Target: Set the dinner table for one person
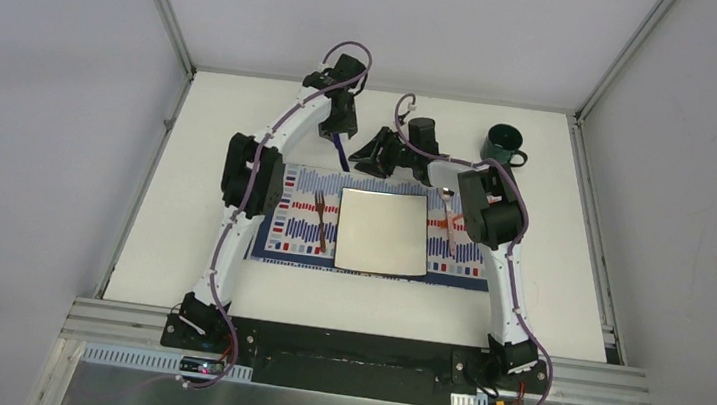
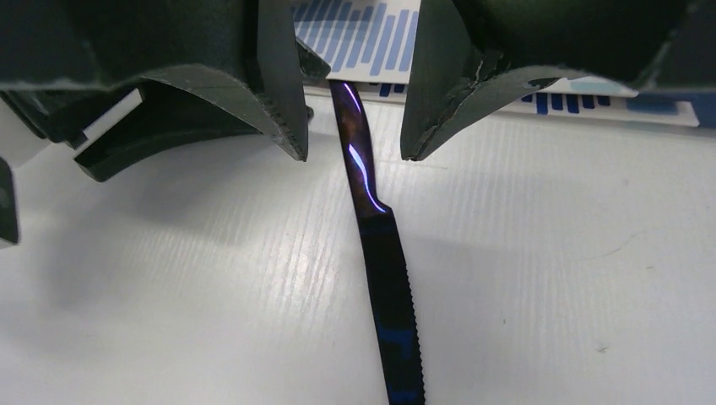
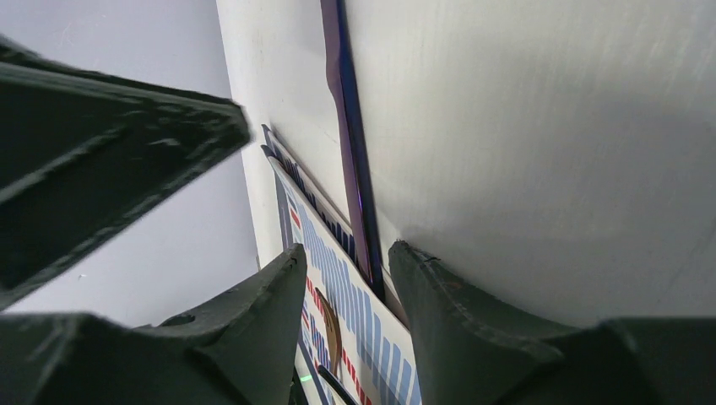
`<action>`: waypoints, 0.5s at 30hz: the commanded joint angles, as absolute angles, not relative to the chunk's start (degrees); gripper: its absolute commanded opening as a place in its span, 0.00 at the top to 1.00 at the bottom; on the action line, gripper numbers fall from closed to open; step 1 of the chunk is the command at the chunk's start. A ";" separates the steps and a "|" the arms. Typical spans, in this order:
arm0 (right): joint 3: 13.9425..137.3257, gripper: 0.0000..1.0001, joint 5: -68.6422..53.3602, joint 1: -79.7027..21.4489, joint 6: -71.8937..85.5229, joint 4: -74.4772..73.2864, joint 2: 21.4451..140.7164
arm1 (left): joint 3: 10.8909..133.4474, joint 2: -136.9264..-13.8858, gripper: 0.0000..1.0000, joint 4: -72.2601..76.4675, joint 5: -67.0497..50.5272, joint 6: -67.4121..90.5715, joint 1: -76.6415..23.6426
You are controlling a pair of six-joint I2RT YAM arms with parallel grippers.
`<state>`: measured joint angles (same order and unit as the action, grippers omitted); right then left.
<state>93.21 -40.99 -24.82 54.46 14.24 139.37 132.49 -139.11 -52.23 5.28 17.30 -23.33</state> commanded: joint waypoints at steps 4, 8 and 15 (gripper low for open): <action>92.72 0.50 -40.12 -23.67 54.30 13.33 141.68 | 135.19 -143.66 0.53 -54.01 4.95 18.85 -24.69; 92.60 0.50 -40.37 -23.57 54.82 14.09 141.69 | 135.20 -144.73 0.53 -54.37 5.60 19.05 -24.92; 91.12 0.50 -40.66 -23.38 55.50 15.80 141.78 | 135.17 -146.46 0.71 -54.87 11.26 19.69 -24.84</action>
